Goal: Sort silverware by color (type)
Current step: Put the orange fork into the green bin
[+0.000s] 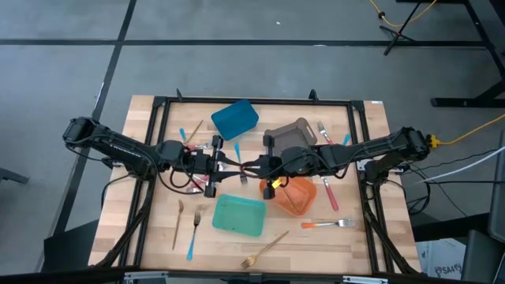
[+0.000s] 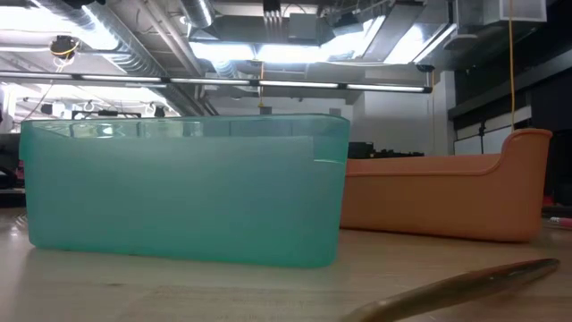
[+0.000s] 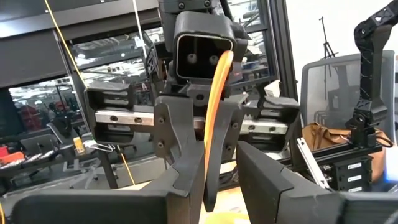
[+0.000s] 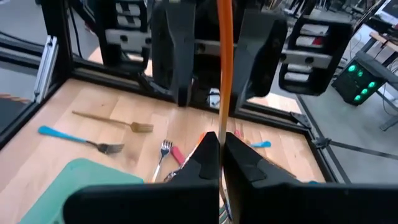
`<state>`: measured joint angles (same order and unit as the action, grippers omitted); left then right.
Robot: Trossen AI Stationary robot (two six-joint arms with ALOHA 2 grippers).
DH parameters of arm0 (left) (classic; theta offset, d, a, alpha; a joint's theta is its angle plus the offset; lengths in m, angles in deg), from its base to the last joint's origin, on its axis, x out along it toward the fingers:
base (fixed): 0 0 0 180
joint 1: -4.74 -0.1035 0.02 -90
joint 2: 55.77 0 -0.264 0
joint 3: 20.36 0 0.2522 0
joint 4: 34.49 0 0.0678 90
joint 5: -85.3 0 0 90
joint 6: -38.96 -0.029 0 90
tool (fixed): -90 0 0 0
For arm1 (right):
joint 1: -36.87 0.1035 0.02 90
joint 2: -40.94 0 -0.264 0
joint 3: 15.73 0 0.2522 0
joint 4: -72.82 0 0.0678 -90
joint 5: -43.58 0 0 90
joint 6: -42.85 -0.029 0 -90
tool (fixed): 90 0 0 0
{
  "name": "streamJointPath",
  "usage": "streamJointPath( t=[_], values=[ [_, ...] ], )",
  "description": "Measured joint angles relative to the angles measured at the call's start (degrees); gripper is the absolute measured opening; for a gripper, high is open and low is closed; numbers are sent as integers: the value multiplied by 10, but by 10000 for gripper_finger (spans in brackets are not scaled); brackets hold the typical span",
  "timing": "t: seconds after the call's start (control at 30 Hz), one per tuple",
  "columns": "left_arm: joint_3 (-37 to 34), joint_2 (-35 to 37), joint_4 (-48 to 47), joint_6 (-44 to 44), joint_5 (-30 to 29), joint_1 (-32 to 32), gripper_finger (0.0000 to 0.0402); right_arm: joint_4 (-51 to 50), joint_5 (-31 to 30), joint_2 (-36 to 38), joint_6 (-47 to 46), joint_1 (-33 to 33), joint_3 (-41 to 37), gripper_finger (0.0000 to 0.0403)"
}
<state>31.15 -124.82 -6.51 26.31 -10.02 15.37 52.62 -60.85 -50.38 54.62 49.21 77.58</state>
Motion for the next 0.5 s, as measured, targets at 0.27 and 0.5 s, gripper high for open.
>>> streamJointPath(
  t=[0.27, 0.5],
  values=[
    [0, 0, 7, 0, 0, 0, 85, 29, 0, -24, 0, 0, -1, 0],
    [0, 0, 7, 0, 0, 0, 85, 38, -1, -34, 0, 0, 0, 0]
  ],
)
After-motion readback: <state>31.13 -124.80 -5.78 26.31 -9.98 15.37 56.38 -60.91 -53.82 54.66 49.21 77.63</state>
